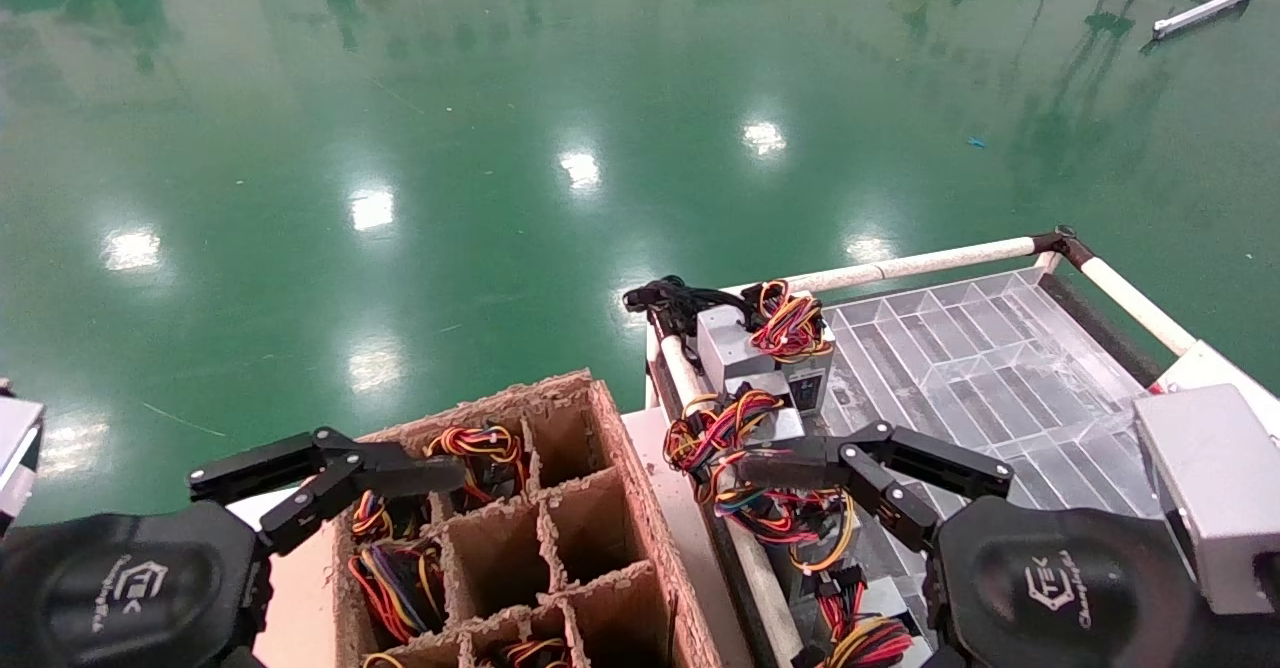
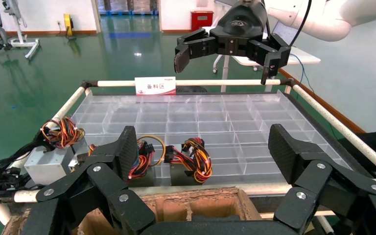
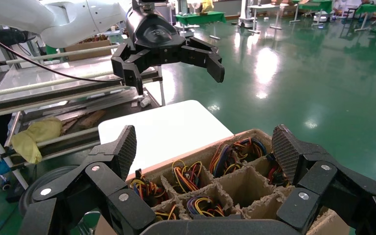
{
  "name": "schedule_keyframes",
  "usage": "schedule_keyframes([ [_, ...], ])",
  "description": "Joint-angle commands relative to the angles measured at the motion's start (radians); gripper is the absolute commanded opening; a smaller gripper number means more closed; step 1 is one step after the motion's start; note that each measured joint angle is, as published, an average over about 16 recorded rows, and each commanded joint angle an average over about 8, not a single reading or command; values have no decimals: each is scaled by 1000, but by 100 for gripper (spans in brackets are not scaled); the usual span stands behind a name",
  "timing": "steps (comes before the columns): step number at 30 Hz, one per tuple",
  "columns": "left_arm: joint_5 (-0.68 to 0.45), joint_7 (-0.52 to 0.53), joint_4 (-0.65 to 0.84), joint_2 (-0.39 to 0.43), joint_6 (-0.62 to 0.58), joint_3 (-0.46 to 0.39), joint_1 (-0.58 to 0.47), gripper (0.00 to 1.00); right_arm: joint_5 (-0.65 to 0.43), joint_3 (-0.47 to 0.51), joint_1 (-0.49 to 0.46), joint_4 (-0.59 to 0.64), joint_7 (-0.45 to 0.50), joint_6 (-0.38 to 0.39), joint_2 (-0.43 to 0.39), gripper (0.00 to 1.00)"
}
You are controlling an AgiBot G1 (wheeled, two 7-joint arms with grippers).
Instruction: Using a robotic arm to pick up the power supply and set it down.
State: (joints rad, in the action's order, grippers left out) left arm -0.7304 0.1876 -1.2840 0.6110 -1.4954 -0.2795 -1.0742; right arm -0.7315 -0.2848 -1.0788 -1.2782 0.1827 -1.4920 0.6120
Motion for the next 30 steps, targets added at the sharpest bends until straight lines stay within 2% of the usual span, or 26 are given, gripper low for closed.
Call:
schedule_keyframes([
  [1,0,0,0,0,0,0,0,0,0,0,0,0,0,0,0,100],
  [18,0,0,0,0,0,0,0,0,-12,-7,-2,5,-3,5,10,100],
  [23,0,0,1,0,0,0,0,0,-73,-44,-37,50,-22,21,74,100],
  [30,0,-1,1,0,0,-1,-1,0,-202,-129,-156,200,-67,13,216,100],
])
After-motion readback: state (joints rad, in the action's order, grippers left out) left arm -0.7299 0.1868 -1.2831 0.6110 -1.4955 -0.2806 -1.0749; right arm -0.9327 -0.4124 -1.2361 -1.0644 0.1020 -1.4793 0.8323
